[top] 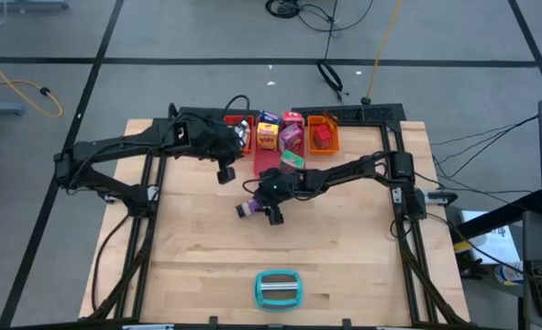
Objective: Pick & Place Kitchen Items
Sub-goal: Put the purple seasoning bottle into the orange bin
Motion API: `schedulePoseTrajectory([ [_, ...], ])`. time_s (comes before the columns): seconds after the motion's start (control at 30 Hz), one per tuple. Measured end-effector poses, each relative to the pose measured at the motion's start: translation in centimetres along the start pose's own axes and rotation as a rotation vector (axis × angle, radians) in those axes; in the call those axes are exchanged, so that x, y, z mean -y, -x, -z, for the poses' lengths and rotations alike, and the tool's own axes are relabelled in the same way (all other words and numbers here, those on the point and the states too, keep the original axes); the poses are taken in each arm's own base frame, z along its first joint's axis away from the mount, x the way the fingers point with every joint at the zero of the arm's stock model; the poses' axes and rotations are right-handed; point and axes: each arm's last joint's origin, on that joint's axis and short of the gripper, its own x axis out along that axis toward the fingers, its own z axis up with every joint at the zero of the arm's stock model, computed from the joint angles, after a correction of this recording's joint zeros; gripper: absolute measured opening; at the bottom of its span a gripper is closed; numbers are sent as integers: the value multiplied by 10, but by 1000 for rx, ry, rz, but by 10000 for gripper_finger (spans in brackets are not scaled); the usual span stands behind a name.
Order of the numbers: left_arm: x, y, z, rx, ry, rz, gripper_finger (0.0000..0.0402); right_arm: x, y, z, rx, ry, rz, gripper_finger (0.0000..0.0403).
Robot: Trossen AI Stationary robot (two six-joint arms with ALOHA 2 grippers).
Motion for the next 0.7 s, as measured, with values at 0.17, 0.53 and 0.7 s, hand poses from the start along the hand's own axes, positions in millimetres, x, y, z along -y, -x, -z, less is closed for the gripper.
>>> schedulePoseTrajectory([
  [0.17, 0, 0, 0, -1, -8, 0, 51, -6, -12, 12, -37, -50, -101, 211],
  [0.53, 0, 0, 0, -3, -16, 0, 51, -15, -13, 25, -174, -133, -137, 193],
  [0.7, 0, 0, 0, -3, -16, 0, 51, -15, -12, 30, -224, -150, -147, 136],
])
